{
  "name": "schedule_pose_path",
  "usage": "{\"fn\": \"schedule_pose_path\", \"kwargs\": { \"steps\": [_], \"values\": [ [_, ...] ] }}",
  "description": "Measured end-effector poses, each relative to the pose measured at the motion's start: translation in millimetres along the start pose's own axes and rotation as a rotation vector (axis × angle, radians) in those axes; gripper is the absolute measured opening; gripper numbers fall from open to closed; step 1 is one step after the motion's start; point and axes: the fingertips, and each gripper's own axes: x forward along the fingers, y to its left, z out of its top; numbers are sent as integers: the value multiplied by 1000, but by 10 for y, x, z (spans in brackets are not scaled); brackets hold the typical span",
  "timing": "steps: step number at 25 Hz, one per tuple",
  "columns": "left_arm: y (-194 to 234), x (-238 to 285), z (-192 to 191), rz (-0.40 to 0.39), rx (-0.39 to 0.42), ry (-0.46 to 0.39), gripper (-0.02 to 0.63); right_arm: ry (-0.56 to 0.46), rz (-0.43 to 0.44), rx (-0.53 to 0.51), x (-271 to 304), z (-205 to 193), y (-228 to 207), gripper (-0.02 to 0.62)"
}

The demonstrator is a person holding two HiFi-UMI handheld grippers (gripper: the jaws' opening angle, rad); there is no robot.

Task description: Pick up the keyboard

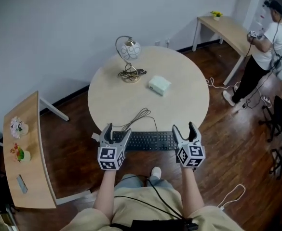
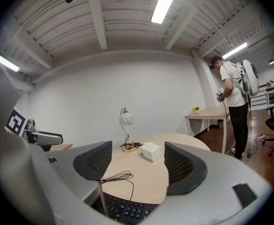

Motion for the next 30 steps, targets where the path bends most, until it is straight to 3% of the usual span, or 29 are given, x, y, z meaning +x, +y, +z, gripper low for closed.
{"fn": "schedule_pose_path", "kwargs": {
  "steps": [3, 10, 13, 16, 18, 21, 26, 30],
  "values": [
    [152, -12, -320, 38, -64, 73, 360, 48, 24, 21, 148, -194, -6, 357],
    [559, -107, -1189, 101, -296, 224, 360, 210, -37, 89, 186, -899, -146, 357],
    [591, -135, -1550, 84, -437, 270, 360, 258, -78, 167, 68, -1194, -212, 357],
    [588, -157, -1791, 62, -606, 264, 362, 300, -128, 243, -41, -1483, -294, 357],
    [579, -198, -1990, 47, -664, 293, 397, 337, -157, 288, -112, -1699, -330, 357],
    [524, -280, -2343, 32, -733, 370, 399, 376, -207, 407, -237, -1993, -403, 357],
    [422, -247, -2650, 14, -1038, 373, 450, 326, -271, 747, -347, -2380, -505, 357],
    [372, -177, -2788, -9, -1226, 347, 453, 304, -285, 873, -396, -2656, -531, 357]
  ]
}}
